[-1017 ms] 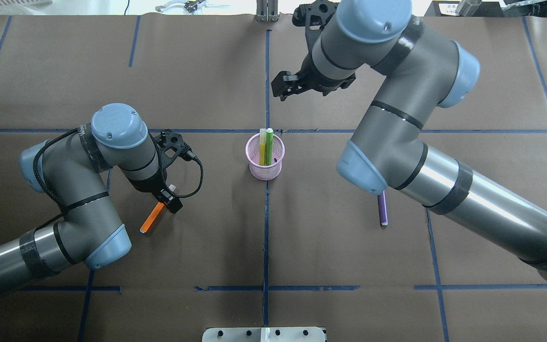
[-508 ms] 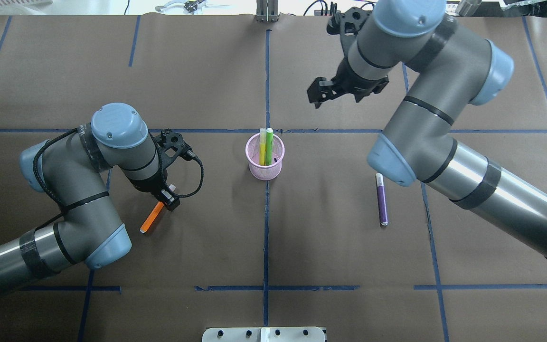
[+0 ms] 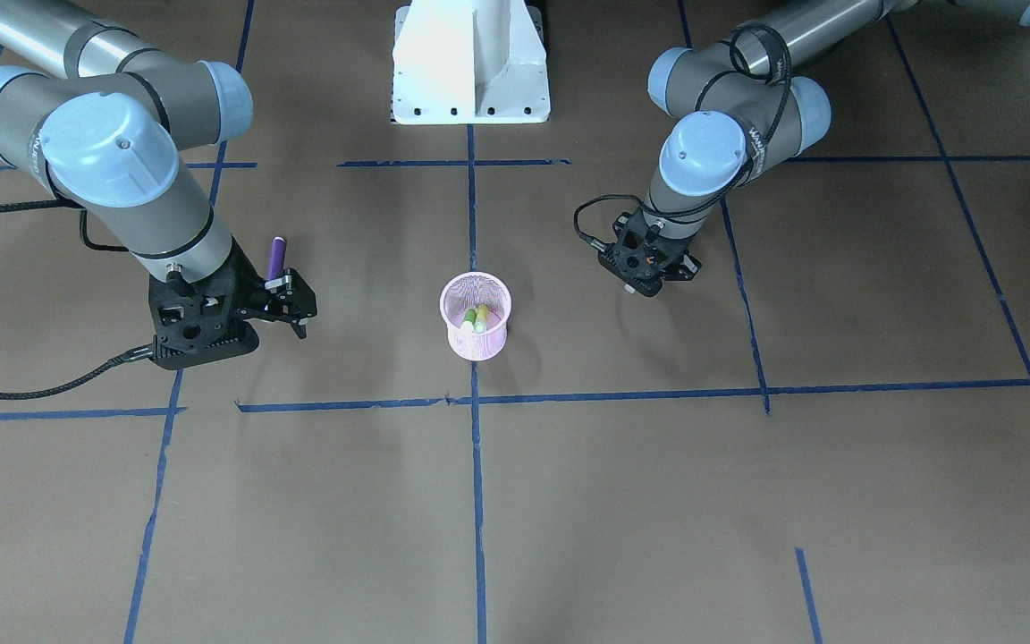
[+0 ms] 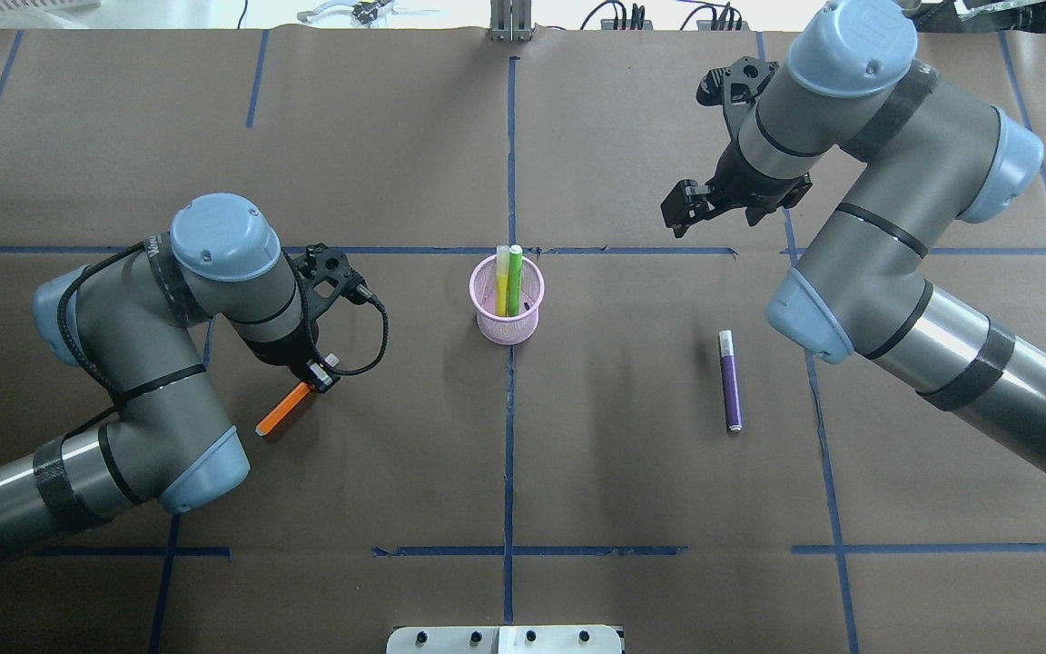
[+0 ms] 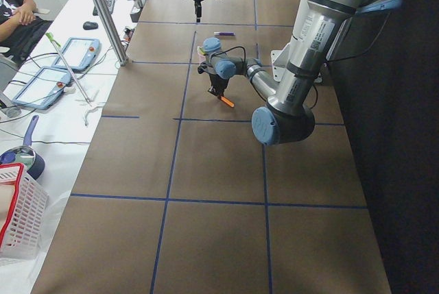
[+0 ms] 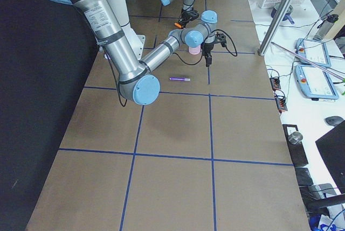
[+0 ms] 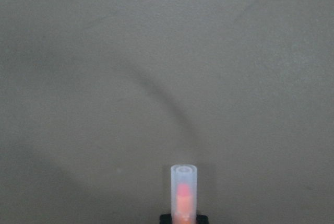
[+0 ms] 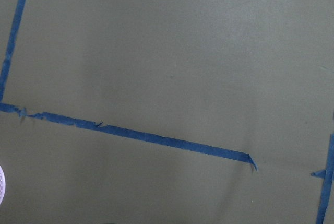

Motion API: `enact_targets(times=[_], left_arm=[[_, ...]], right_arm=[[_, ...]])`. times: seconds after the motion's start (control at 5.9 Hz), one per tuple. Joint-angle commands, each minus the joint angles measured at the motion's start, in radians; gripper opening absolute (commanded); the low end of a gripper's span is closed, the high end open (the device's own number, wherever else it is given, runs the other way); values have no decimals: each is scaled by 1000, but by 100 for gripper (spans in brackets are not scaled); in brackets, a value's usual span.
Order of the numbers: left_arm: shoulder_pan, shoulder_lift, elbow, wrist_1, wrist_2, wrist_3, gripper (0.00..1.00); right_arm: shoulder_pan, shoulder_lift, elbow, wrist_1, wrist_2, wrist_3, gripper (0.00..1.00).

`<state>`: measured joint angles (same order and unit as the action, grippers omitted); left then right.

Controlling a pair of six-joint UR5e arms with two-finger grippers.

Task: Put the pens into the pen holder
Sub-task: 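Move the right gripper to the purple marker while the left lifts the orange marker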

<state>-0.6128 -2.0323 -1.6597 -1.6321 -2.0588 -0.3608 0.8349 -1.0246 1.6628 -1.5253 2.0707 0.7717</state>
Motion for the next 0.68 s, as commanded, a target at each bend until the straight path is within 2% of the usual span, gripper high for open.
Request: enact_targets(times=[0.0, 0.17, 0.34, 0.51], left_arm=[[-83, -2, -62, 17, -4, 0, 0], [-131, -15, -127, 58, 0, -4, 0], [-192, -47, -153, 61, -1, -18, 0], [-211, -98, -153, 54, 6, -100, 0]], right_arm=[[-20, -6, -6, -48, -1, -6, 100], [-55, -6, -17, -91, -1, -6, 100], [-62, -11, -18, -151, 0, -3, 100], [-62, -8, -8, -214, 40, 7, 100]])
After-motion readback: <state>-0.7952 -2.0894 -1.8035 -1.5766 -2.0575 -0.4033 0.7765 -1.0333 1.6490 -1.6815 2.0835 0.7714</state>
